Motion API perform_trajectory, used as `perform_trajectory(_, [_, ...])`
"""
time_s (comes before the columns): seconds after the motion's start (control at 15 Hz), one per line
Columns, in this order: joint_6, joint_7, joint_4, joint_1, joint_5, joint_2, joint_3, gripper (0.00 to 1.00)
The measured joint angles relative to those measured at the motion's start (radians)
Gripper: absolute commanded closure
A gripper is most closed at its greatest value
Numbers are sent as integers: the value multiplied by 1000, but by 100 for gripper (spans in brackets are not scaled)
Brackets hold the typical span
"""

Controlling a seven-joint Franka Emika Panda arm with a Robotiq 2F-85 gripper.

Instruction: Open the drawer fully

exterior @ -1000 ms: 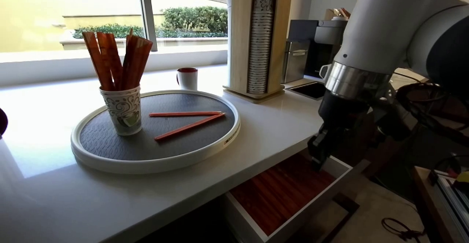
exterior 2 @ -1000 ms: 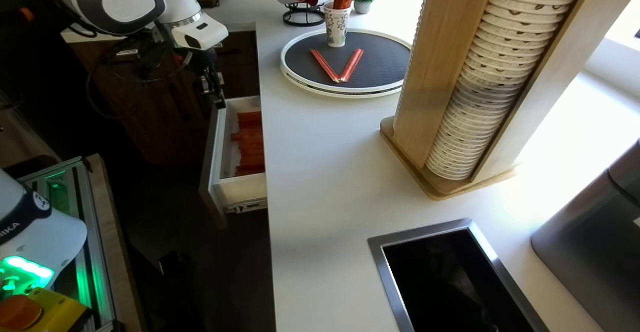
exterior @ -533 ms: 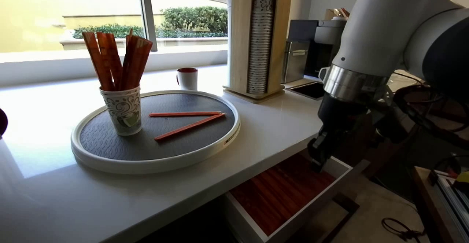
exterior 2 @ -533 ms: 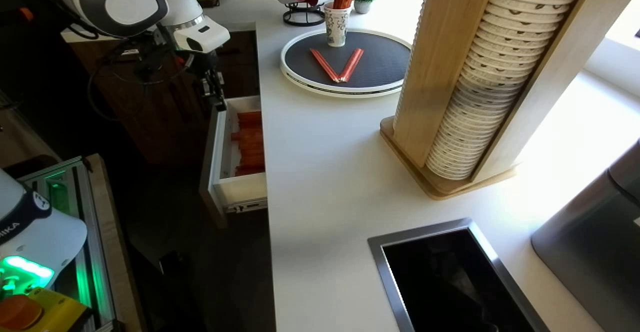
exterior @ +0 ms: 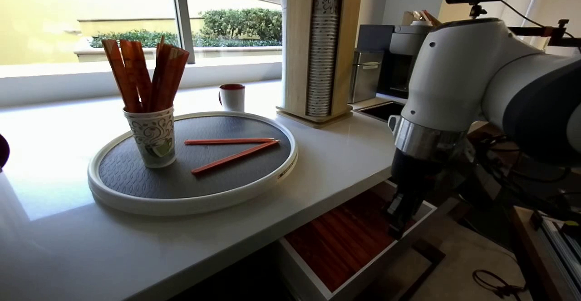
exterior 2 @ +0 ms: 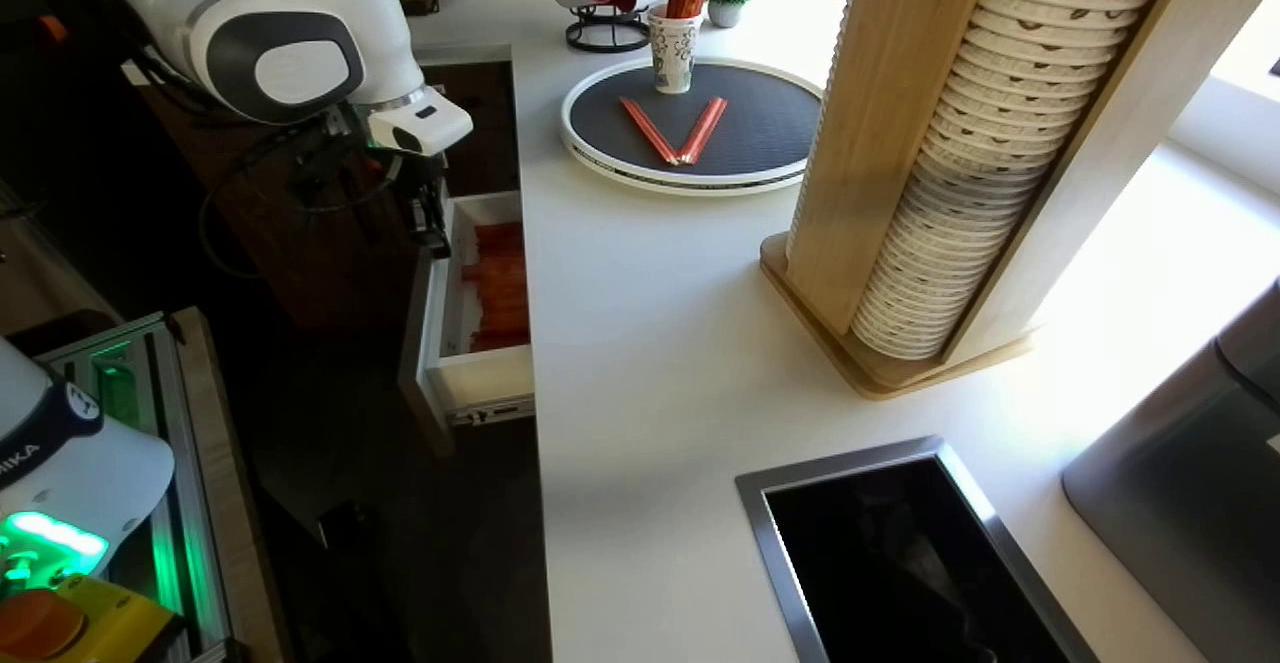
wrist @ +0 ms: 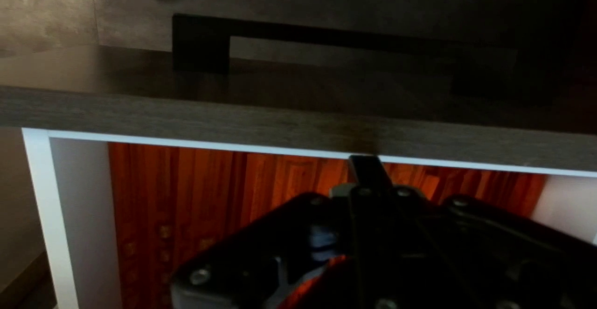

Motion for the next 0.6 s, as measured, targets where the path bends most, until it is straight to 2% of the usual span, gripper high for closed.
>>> perform_trajectory(0.33, [12, 6, 20, 38, -24, 49, -31, 100])
perform_trajectory(0.6, [8, -93, 33, 68, 124, 74, -30, 100])
